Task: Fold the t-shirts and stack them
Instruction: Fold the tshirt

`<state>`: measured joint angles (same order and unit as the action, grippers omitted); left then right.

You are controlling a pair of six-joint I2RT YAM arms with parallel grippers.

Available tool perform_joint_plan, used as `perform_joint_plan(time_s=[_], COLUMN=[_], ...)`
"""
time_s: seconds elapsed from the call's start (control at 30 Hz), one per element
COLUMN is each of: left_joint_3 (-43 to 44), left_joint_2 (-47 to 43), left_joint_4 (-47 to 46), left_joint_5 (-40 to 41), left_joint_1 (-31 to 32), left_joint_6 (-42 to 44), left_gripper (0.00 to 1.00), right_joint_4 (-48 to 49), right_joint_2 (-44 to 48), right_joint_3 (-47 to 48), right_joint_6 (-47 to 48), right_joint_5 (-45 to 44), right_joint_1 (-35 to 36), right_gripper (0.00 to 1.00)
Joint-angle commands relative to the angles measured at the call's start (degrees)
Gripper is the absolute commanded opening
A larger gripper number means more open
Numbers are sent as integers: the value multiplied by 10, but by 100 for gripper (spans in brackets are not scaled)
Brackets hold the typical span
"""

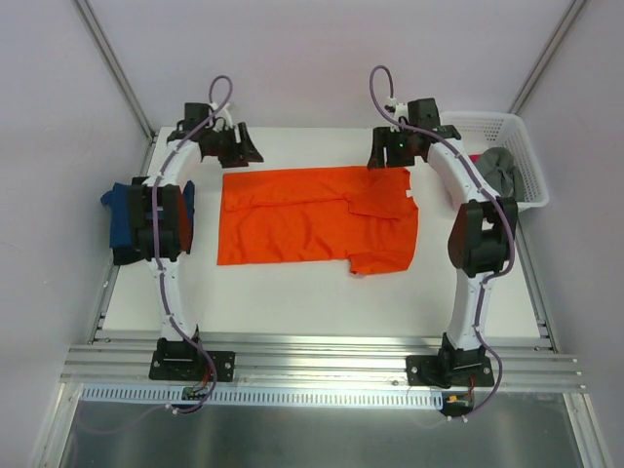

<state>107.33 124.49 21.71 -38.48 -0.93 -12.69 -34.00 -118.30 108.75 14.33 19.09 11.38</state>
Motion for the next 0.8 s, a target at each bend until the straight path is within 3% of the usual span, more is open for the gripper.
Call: perform_joint_plan(time_s=[0.0, 0.03, 0.17, 0.3, 0.4, 0.53, 0.77], left_joint_3=[-4, -6, -19, -87, -139, -196, -238], left_joint_2=[-3, -8, -36, -109, -163, -216, -233], left_joint_4=[17, 19, 56, 81, 98, 120, 146], left_joint_5=[51, 64, 94, 109, 119, 110, 61], left_joint_1=[57, 65, 89, 95, 95, 95, 95], left_joint_6=[35, 36, 54, 65, 82, 95, 71], left_gripper=[66, 72, 79, 79, 79, 77, 76], right_joint_4=[17, 17, 30, -28, -58, -79, -107], right_joint_2=[-59, -68, -75, -3, 74, 152, 241], right_joint_3=[58, 66, 35, -89, -187, -244, -360], right_joint_6=[-62, -98, -187, -163, -147, -115, -109], right_joint_5=[34, 42, 110, 105, 93, 82, 96], right_joint_1=[-10, -22, -58, -79, -101, -125, -136], right_gripper=[71, 74, 84, 74, 73, 74, 76])
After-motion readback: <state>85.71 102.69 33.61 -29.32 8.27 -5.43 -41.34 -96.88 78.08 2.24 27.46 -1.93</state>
